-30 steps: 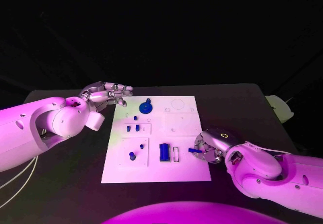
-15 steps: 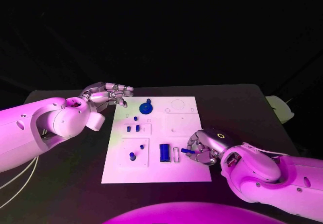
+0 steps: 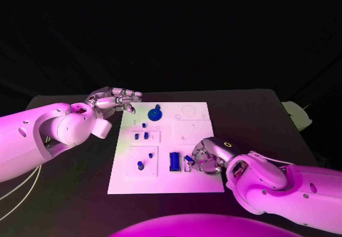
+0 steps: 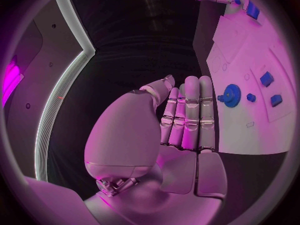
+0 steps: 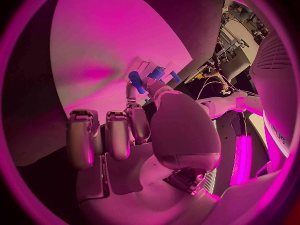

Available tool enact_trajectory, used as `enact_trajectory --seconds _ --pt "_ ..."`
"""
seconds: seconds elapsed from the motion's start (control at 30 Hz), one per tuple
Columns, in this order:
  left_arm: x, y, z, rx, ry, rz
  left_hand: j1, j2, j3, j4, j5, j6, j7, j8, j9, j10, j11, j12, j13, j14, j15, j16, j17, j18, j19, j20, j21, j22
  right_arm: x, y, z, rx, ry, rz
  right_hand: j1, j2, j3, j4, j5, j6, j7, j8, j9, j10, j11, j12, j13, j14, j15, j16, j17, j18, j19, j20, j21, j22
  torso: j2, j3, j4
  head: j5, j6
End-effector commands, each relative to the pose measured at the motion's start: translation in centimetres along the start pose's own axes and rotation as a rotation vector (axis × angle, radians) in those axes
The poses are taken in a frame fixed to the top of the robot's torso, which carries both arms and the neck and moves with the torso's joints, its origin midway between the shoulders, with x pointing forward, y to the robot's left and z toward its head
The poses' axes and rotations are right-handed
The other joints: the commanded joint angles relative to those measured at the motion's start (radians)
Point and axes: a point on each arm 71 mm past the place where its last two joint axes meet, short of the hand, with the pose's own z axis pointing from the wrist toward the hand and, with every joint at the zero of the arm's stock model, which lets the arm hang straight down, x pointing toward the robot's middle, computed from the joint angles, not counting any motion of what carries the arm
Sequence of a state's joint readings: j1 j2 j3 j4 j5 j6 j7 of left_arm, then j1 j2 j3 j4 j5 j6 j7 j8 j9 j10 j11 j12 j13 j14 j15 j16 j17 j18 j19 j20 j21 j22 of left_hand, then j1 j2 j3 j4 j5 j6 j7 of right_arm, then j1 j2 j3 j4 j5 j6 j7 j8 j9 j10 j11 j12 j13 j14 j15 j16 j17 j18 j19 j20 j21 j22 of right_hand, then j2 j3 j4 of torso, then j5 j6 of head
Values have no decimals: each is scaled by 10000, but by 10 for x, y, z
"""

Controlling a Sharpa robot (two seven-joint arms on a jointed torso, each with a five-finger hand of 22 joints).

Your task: Assemble the parts on the task board

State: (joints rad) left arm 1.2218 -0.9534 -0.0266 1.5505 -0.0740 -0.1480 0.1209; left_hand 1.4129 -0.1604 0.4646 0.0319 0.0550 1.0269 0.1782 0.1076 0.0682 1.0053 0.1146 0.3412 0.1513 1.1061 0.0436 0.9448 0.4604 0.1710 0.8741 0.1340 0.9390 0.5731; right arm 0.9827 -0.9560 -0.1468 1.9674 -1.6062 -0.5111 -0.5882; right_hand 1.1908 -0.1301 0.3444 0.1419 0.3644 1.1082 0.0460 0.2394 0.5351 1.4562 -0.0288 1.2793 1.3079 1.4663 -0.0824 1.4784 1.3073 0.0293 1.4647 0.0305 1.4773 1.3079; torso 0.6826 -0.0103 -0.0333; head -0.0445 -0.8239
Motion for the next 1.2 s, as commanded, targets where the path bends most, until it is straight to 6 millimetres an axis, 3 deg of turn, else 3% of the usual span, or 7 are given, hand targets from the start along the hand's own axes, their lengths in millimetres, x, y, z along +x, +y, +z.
enact_trajectory --seconds 0.03,0.2,0.97,1.07,1.2 --pt "3 -1 0 35 249 -56 -6 82 -30 19 -23 -79 -11 45 3 -76 16 56 13 -70 -14 53 -13 130 36 44 -52 -8 5 -2 2 313 448 299 -315 -51 -74 223 -90 155 -29 50 -21 70 0 65 831 758 -56 54 1164 -106 714 -55 71 2382 -9 -10 -1 -10 -16" --pt "4 0 1 13 276 -58 -14 81 -35 26 -24 -81 -8 47 3 -85 18 63 14 -70 -13 57 -14 130 38 45 -56 -11 8 -1 6 383 657 277 -669 -125 -272 468 250 211 -47 91 27 93 -15 99 858 761 -70 63 1178 -104 713 -65 69 2381 -8 -9 -6 -9 -31" --pt "4 0 0 -36 300 -55 -14 81 -35 26 -24 -81 -8 47 3 -85 18 63 14 -70 -13 57 -14 130 38 45 -56 -11 13 -4 13 585 926 176 -785 -104 -378 560 310 216 -43 105 54 82 -12 77 849 750 -71 34 1132 -89 684 -70 -4 2360 -1 -6 -5 -50 -68" --pt "4 0 0 -41 299 -55 -14 81 -35 26 -24 -81 -8 47 3 -85 18 63 14 -70 -13 57 -14 130 38 45 -56 -11 13 -3 13 544 930 189 -1070 -162 -618 762 237 228 -26 120 77 93 5 103 869 751 -57 36 1137 -90 685 -64 0 2361 -4 -3 -6 -44 -72" --pt "3 0 0 -46 288 -53 -14 81 -35 26 -24 -81 -8 47 3 -85 18 63 14 -70 -13 57 -14 130 38 45 -56 -11 13 -1 12 484 901 202 -1518 -224 -1227 1131 568 244 -30 141 120 103 4 126 892 751 -58 38 1142 -91 685 -56 3 2361 -6 -8 -7 -49 -81"
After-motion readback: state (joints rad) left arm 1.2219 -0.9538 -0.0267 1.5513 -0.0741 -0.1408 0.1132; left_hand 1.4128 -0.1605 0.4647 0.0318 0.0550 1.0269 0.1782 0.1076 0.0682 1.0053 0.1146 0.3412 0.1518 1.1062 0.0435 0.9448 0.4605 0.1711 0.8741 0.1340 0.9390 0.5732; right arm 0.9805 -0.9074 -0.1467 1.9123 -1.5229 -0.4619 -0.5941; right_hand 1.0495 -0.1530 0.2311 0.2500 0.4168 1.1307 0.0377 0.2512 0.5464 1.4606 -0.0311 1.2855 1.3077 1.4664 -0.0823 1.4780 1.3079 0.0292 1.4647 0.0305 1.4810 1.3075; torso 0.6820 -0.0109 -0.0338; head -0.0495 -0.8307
